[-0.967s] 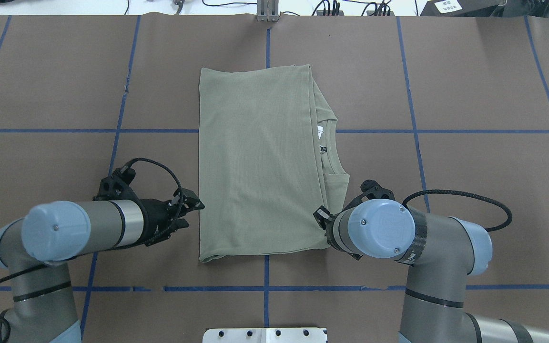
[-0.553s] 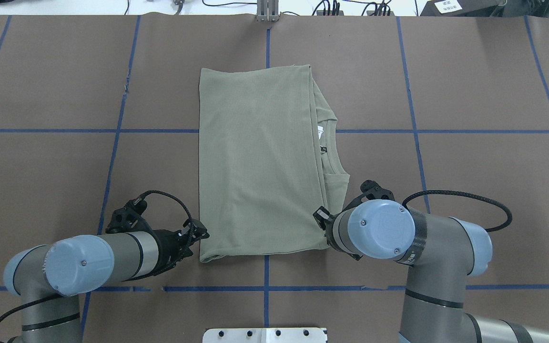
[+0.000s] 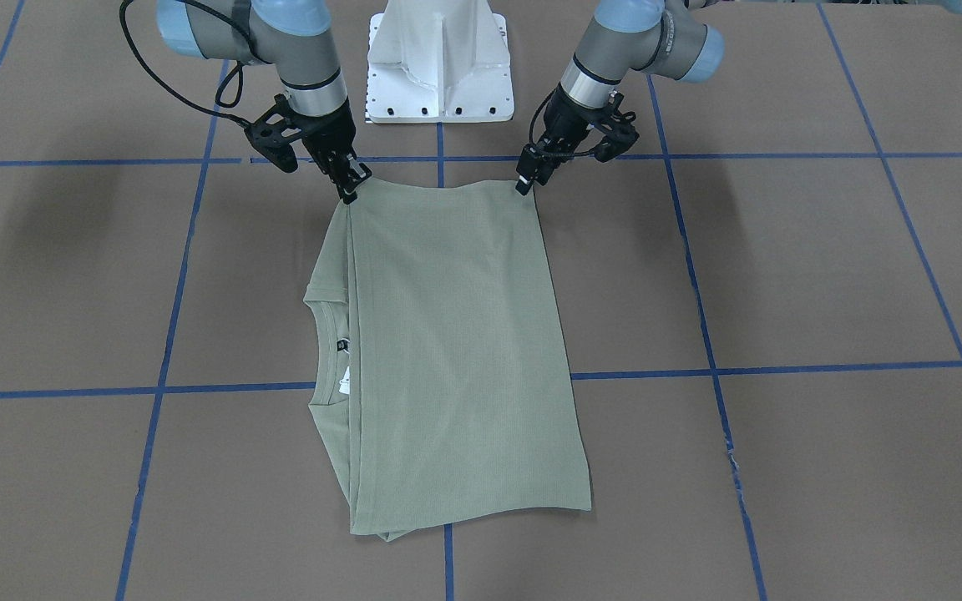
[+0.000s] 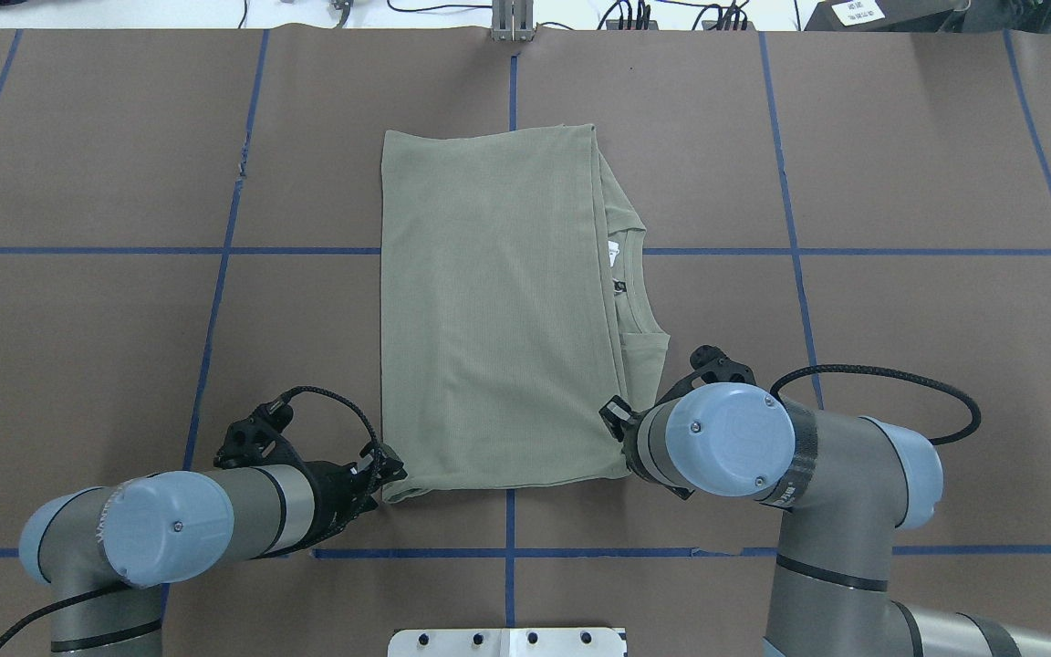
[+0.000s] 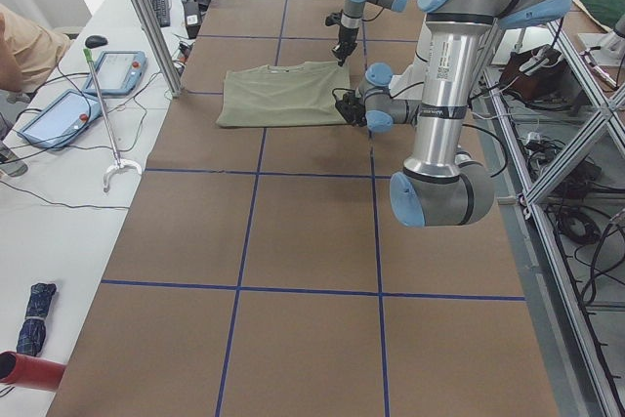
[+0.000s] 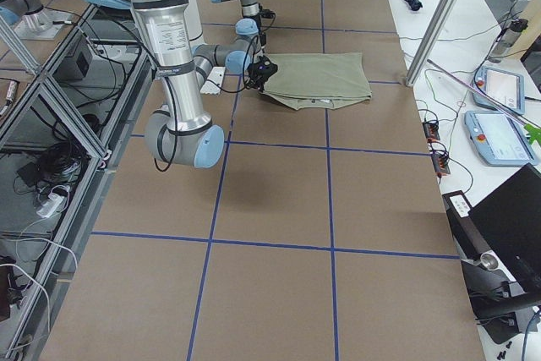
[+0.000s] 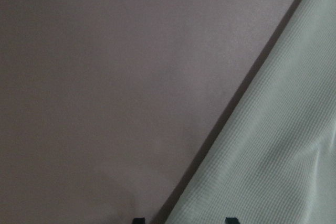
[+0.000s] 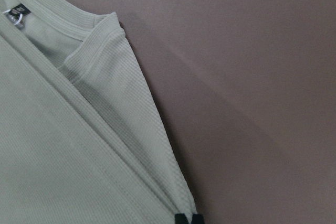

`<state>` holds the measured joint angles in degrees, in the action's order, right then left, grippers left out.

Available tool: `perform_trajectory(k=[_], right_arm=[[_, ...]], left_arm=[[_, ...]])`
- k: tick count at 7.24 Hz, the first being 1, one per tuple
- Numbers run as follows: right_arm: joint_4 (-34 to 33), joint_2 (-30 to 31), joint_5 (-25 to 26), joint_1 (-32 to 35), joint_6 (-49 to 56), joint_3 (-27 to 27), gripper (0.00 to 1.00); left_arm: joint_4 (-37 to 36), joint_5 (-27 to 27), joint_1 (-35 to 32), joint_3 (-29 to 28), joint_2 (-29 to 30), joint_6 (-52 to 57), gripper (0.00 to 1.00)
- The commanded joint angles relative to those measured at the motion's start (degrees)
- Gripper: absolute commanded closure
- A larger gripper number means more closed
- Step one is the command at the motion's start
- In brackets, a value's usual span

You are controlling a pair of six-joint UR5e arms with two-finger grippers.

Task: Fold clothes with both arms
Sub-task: 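Grasp the near edge of the shirt with both grippers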

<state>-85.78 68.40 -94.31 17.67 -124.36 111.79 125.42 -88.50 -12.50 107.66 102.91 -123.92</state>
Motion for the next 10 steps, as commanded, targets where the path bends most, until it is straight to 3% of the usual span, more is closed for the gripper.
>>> perform_trajectory(k=[1,2,3,4,8,10], right_arm=[[0.00,-0.19,0.00,0.00,-0.01,0.01,1.00],[0.00,-0.19,0.00,0.00,0.08,0.01,1.00],[0.00,-0.02,0.00,0.00,0.08,0.27,1.00],[0.00,0.07,0.00,0.00,0.08,0.44,1.00],[0.00,-0.11,0.09,0.00,-0.01,0.44,1.00],[-0.09,1.03,0.00,-0.79,-0.45,3.85,1.00]], left_arm=[[0.00,-0.01,0.37,-0.17,0.10,-0.09,0.51],[0.00,-0.01,1.50,-0.17,0.19,-0.18,0.59],[0.00,-0.01,1.51,-0.17,0.53,-0.44,0.86],[0.00,-0.09,1.52,-0.17,0.62,-0.44,1.00],[-0.09,-0.10,1.17,2.37,-0.16,-0.35,1.00],[-0.09,0.52,3.17,9.02,-4.80,-0.70,1.00]])
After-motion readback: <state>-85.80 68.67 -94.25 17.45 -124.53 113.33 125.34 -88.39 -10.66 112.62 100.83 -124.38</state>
